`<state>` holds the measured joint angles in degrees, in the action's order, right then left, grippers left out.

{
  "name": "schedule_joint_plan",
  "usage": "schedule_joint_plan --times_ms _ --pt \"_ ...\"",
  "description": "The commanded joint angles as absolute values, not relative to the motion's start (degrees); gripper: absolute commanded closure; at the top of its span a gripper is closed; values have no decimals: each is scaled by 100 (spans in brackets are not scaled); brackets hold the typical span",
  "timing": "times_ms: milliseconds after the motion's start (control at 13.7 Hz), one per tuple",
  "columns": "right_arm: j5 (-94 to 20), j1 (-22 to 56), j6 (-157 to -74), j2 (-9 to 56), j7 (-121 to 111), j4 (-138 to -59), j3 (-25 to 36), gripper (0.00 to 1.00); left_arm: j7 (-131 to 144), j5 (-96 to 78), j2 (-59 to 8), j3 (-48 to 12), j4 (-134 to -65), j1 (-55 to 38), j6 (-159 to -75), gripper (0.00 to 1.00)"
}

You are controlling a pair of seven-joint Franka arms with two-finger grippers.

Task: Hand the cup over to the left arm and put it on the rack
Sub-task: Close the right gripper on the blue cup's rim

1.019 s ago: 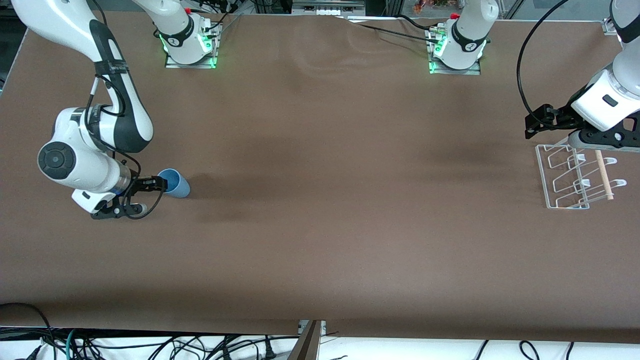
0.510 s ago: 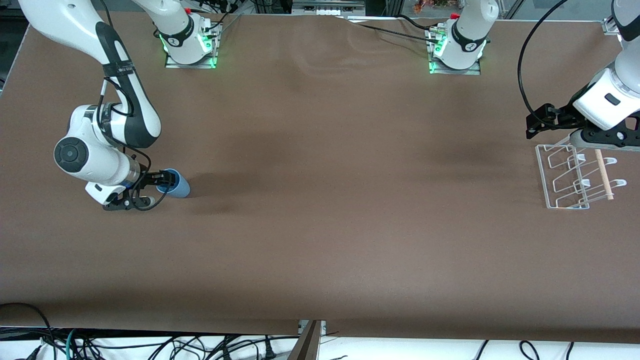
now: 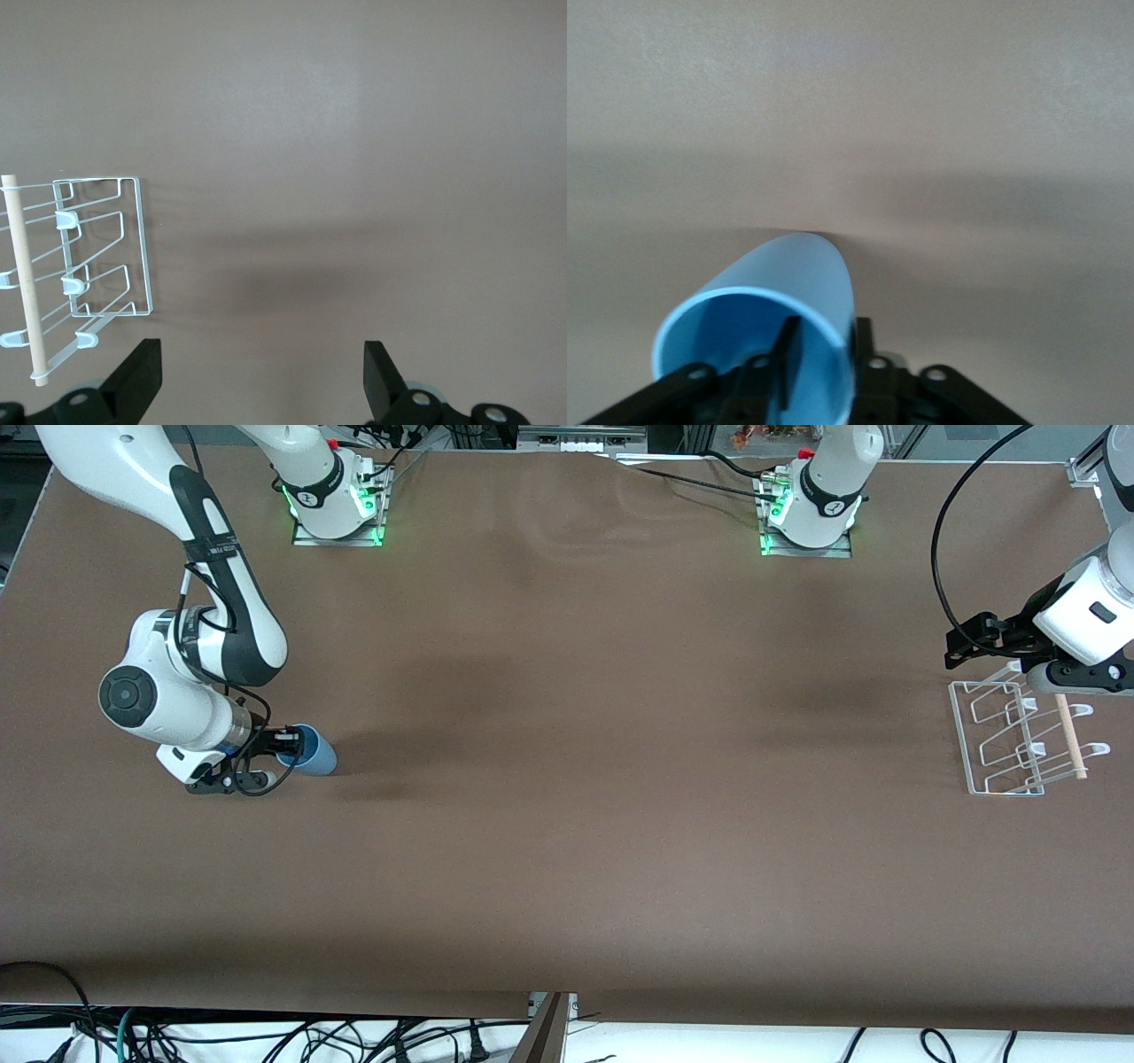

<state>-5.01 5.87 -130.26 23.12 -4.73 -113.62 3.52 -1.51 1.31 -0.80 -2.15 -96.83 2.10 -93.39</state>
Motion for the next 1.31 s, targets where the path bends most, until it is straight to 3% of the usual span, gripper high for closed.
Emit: schedule_joint_plan --times_ms 0,437,655,874,1238 --pt "-808 519 -13140 2311 -501 -11400 299 100 -220 176 -149 -246 -9510 246 -9202 0" --pt "-1002 554 -13035 2364 -457 -10935 220 100 -220 176 -141 -255 -9501 246 -9202 0" --pt "-1887 624 -12807 2382 -457 -10478 -44 100 -228 176 -149 -255 -9492 264 -9202 0" --pt "-2547 1088 -12586 2662 154 -9802 -123 100 -220 176 -149 -255 -9492 264 -9202 0" --pt "-2619 1916 -12612 3452 1931 -8414 -298 100 -229 167 -149 -246 -9492 334 -9202 0"
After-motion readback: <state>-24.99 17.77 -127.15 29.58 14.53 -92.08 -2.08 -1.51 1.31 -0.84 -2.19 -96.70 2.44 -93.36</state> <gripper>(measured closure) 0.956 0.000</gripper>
